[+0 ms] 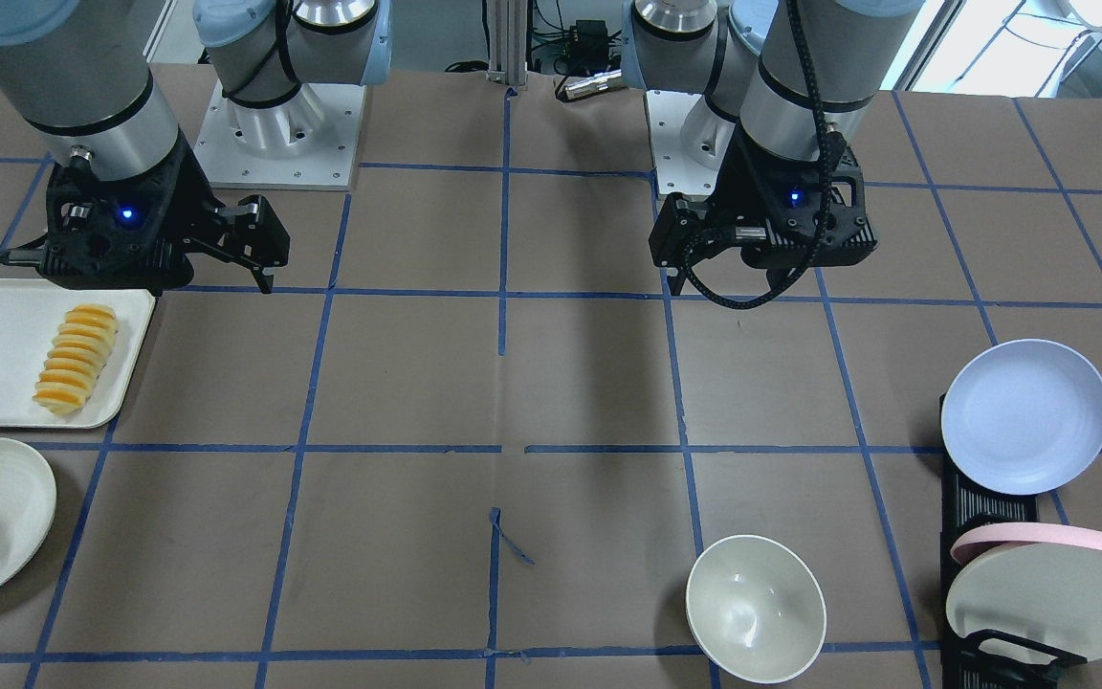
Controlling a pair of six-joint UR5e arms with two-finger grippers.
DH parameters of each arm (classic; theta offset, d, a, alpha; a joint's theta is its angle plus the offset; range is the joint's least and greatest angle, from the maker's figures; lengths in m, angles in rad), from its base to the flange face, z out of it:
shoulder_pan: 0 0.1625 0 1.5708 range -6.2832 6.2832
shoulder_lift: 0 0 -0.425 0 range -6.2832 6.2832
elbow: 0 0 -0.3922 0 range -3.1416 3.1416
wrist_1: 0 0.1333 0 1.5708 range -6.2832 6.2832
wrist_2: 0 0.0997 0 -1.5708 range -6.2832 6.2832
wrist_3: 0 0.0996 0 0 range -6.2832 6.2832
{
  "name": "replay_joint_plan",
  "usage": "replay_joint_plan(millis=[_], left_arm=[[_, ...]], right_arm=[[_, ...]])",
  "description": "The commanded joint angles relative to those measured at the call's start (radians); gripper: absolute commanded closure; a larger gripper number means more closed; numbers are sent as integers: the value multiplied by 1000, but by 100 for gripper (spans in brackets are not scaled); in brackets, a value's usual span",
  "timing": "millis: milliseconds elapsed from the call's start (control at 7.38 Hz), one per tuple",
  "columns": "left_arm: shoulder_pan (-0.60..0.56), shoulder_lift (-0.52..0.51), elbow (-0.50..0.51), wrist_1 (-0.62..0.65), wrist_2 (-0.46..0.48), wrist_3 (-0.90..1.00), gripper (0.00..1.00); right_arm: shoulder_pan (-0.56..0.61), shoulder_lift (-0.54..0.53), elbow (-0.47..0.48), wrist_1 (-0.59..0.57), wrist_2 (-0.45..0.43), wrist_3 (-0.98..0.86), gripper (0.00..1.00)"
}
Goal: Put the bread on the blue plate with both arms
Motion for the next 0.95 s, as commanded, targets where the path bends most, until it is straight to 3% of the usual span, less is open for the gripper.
replay_joint_plan(millis=[0, 814], left_arm=[[0, -2, 1, -1, 1, -9, 0], [3, 0, -4, -1, 0, -9, 0]], right_arm=[[0, 1, 0, -2, 2, 5, 0], [-7, -2, 8, 1, 0, 31, 0]])
